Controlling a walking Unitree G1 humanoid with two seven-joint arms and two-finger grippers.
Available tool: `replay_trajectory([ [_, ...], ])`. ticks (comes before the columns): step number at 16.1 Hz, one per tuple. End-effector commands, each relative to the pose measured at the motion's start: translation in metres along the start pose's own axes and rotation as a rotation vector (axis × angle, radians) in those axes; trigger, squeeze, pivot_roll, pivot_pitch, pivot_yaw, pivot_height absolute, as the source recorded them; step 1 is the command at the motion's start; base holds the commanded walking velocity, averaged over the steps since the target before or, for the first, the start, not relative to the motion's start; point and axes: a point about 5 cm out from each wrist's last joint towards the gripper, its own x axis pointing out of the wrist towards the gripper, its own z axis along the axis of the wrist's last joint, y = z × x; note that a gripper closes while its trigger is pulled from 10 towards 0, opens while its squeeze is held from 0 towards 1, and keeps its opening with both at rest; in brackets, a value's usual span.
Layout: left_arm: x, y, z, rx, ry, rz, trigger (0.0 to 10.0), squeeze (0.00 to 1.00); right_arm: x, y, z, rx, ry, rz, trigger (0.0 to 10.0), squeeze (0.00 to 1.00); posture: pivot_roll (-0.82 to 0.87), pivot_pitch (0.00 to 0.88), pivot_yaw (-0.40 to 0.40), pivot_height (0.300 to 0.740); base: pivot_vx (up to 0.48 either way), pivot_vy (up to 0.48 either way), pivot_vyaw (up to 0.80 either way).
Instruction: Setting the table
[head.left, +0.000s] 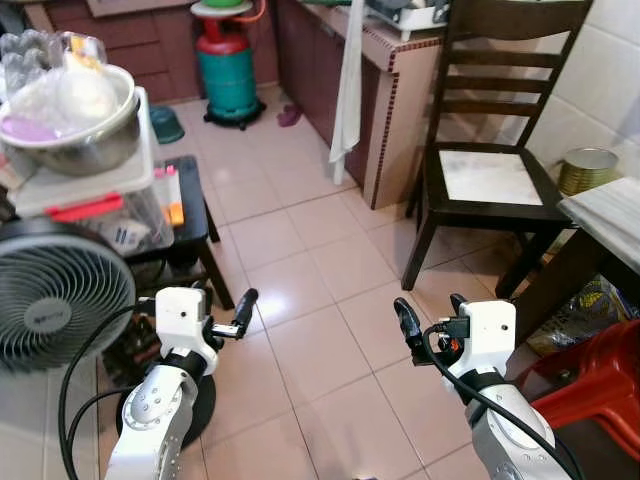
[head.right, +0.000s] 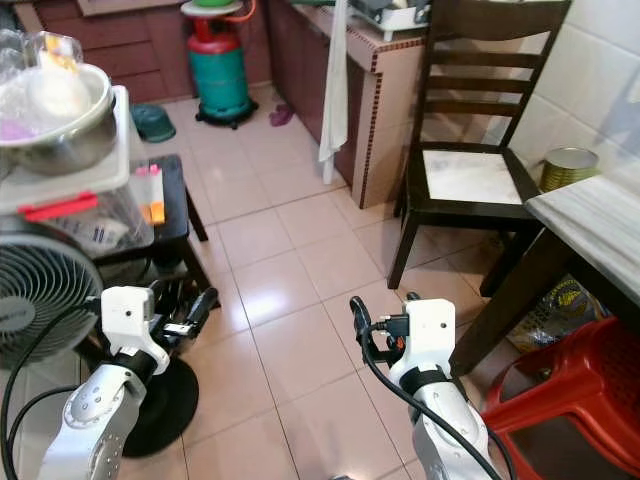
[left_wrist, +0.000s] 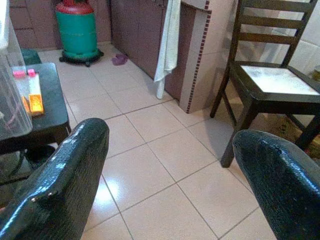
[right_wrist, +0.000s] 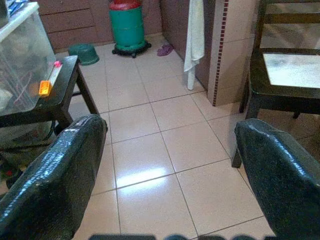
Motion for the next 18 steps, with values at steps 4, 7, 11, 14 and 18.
replay_trajectory([
  [4,-0.0008,-0.0006,-0.0038,0.006,0.023,-0.013,10.0,0.0,-0.0008,-0.0016,-0.0005,0.008,0.008,-0.01,10.0,0.0,-0.08,0.09,0.044,0.74,0.0,0.0,-0.8],
  [7,-0.0007,-0.0033,-0.0027,0.007,0.018,-0.04,10.0,0.0,-0.001,-0.0014,-0.0003,0.008,0.008,-0.01,10.0,0.0,-0.08,0.09,0.044,0.74,0.0,0.0,-0.8],
  [11,0.0,-0.0046,-0.0033,0.003,0.023,-0.043,10.0,0.0,-0.0008,-0.0017,-0.0001,0.009,0.008,-0.013,10.0,0.0,-0.08,0.09,0.044,0.74,0.0,0.0,-0.8],
  [14,0.0021,-0.0029,-0.0036,-0.008,0.026,-0.018,10.0,0.0,-0.0009,-0.0019,0.0,0.007,0.011,-0.014,10.0,0.0,-0.09,0.095,0.045,0.74,0.0,0.0,-0.8],
  [18,0.0019,-0.0026,-0.0048,-0.023,0.038,-0.005,10.0,0.0,-0.0018,-0.0026,0.0,0.006,0.016,-0.018,10.0,0.0,-0.09,0.097,0.043,0.74,0.0,0.0,-0.8],
])
